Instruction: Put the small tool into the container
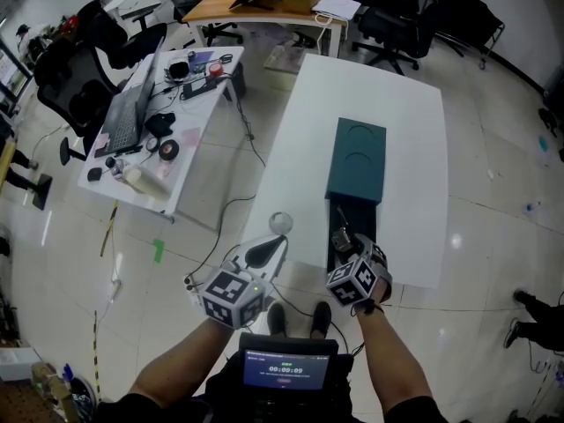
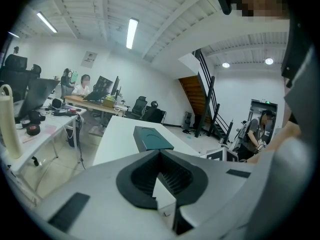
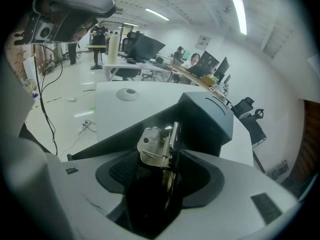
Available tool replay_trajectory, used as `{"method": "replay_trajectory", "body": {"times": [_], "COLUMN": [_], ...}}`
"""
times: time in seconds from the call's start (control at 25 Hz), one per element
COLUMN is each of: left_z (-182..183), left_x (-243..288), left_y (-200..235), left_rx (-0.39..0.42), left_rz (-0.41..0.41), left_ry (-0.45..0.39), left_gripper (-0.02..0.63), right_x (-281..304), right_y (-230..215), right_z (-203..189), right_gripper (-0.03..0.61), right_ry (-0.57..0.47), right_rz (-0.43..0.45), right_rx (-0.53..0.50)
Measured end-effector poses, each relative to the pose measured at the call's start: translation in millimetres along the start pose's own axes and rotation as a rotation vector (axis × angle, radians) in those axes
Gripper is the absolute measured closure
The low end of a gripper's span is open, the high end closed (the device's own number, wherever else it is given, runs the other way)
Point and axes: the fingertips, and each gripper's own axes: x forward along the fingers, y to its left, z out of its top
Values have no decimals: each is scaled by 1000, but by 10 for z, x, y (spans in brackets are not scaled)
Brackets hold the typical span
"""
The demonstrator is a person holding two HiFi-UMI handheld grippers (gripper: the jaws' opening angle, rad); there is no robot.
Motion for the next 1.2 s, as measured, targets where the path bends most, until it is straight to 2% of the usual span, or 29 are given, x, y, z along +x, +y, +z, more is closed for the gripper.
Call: {"method": "replay_trajectory", "body": {"times": [0.32, 0.6, 0.96, 1.2], "left_z": [-3, -29, 5, 144], "left_x": [-65, -77, -161, -319], "left_y": [9, 14, -54, -116], "left_rx": [-4, -6, -2, 4], "left_rz": [4, 7, 10, 10], "left_ry": [-5, -4, -20, -56], "left_gripper": [597, 597, 597, 597], "right_x": [-18, -21, -239, -718], "right_y": [37, 58, -22, -171], "right_z": [14, 44, 88, 268], "right_gripper": [310, 316, 321, 322], "right_ry": [12, -31, -120, -283], "right_rz": [11, 13, 8, 17], "right_rx": [-12, 8, 129, 289]}}
